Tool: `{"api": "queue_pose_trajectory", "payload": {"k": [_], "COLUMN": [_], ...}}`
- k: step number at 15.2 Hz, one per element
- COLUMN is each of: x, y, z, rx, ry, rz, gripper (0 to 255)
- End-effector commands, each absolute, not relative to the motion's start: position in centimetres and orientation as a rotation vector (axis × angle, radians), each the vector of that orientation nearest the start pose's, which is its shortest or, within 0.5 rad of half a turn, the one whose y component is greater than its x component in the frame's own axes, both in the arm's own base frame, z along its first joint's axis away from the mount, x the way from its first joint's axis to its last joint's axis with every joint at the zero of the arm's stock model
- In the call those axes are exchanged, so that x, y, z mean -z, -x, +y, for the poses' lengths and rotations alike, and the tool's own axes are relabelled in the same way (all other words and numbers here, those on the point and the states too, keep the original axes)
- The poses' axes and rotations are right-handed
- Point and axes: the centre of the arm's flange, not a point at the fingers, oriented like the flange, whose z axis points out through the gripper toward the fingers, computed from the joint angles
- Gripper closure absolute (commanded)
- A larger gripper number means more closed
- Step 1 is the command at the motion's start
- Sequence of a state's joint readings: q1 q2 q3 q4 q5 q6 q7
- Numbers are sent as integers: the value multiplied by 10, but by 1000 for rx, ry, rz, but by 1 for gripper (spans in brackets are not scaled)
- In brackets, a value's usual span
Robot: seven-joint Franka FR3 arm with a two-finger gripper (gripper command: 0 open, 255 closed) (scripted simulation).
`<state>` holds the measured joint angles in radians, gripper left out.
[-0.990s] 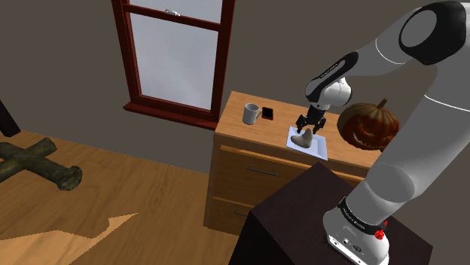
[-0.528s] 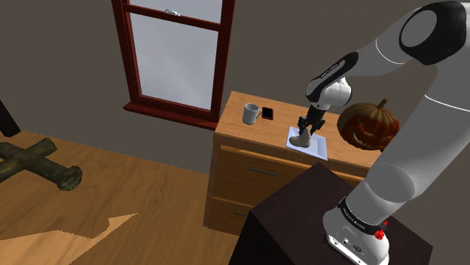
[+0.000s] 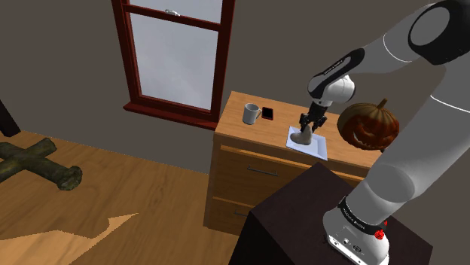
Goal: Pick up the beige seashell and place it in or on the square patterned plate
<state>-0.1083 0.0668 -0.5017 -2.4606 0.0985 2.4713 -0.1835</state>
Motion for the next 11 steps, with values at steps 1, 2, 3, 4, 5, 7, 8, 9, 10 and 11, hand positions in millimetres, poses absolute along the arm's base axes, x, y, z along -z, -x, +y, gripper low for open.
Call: {"api": "queue_pose_trajectory", "payload": {"k": [1,2,3,4,5,7,8,9,10,11], "x": [-281,-286,-292,-297,-302,-313,-318,-323,-328,-330], "y": [-389,-389,-389,-389,-389,-389,-389,-389,-389,-389], "z": [-272,-272,-272,-272,-272,-272,-272,-272,-272,-272], "rx": [-50,-50,-50,-50,-50,-50,-50,-50,-50,-50], "ry": [3000,3000,3000,3000,3000,3000,3000,3000,3000,3000], "rz": [774,774,774,774,774,774,774,774,774,774], "gripper": [255,255,255,255,255,255,255,255,255,255]}}
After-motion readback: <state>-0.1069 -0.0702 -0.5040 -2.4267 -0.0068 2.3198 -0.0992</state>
